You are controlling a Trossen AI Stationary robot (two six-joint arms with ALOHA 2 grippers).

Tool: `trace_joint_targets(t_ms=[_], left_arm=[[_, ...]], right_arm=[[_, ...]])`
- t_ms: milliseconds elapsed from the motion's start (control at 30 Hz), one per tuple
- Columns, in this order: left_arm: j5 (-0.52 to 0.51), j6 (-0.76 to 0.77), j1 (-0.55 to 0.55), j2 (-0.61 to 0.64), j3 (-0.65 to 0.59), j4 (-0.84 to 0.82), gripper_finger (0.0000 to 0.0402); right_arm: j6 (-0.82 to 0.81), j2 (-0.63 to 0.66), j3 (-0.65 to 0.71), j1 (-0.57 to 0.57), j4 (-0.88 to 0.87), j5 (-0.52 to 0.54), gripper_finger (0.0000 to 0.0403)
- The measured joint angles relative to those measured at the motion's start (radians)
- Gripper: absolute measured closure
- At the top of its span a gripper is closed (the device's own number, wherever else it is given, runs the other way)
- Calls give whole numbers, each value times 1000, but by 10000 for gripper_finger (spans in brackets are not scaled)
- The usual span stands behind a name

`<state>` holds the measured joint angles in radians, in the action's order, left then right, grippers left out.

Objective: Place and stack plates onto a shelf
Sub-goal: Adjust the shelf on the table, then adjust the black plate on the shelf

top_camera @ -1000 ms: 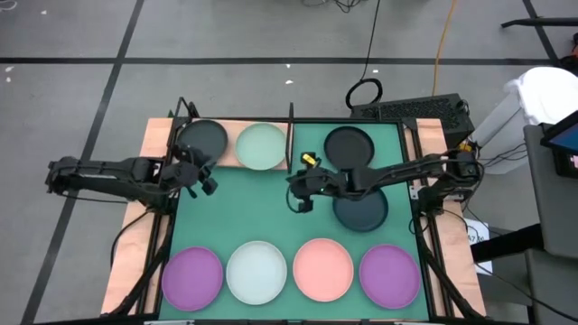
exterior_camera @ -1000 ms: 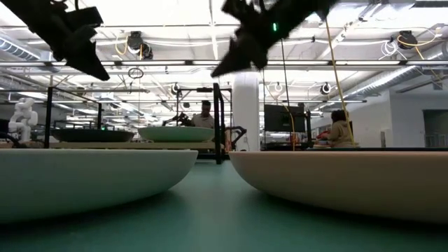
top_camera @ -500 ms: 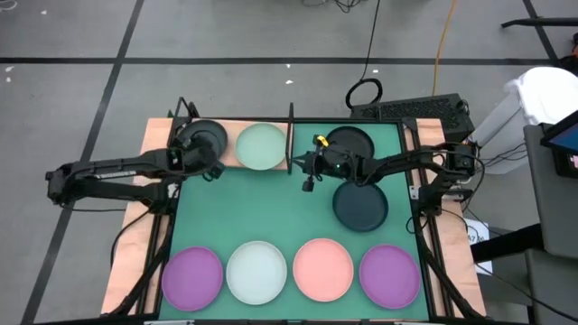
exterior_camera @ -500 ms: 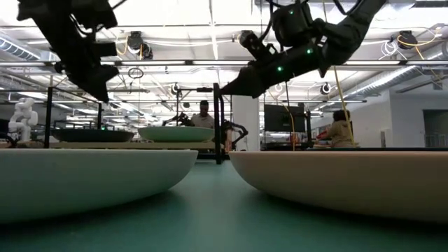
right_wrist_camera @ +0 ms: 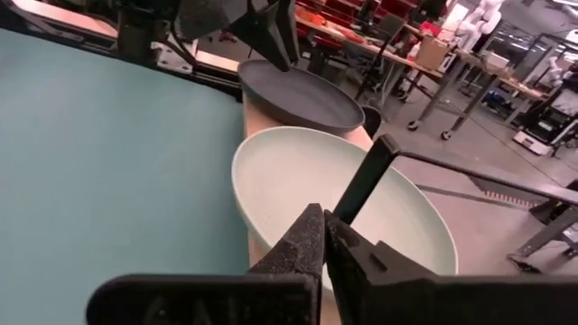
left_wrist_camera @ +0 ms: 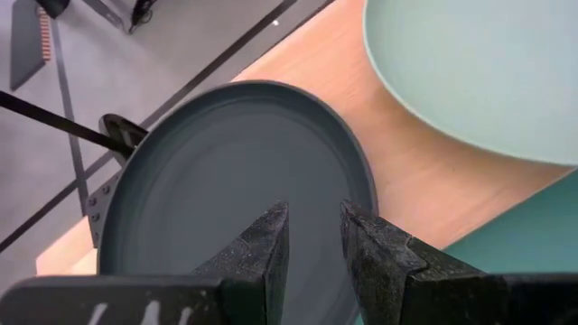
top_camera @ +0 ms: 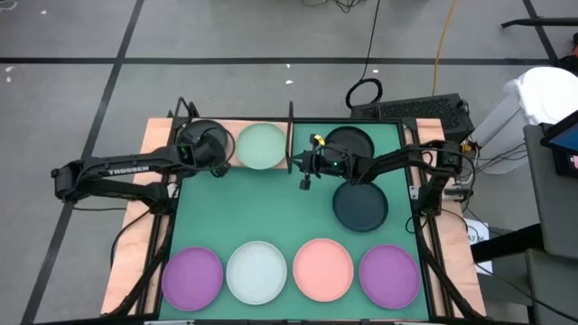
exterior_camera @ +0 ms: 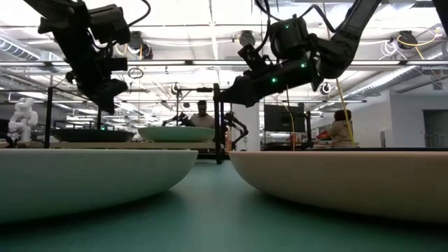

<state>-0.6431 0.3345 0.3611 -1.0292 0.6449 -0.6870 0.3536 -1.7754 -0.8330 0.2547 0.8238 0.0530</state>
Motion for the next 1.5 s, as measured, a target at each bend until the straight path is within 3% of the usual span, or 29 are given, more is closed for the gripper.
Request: trace_joint_targets(t_ms=[167,467,700,1067,1267,1500], left_arm=[[8,-5,17,-1,0,-7,293],[10,-8,53,0,0,-21,293],[14,-13,122,0,0,-53,293],[371,-69,332,-1,0,-6,294],[382,-73,376,-70,0,11,334],[383,-61,341,-181,0,120,384]], right_arm=[[33,0,0,3,4,81,403],[25,2,0,13,23,76,403],[91,129,0,-89,-60,52,403],[41,332,47,-264,-228,51,403],[91,346,107,-318,-151,51,403],[106,356,114,-330,-159,55,403]])
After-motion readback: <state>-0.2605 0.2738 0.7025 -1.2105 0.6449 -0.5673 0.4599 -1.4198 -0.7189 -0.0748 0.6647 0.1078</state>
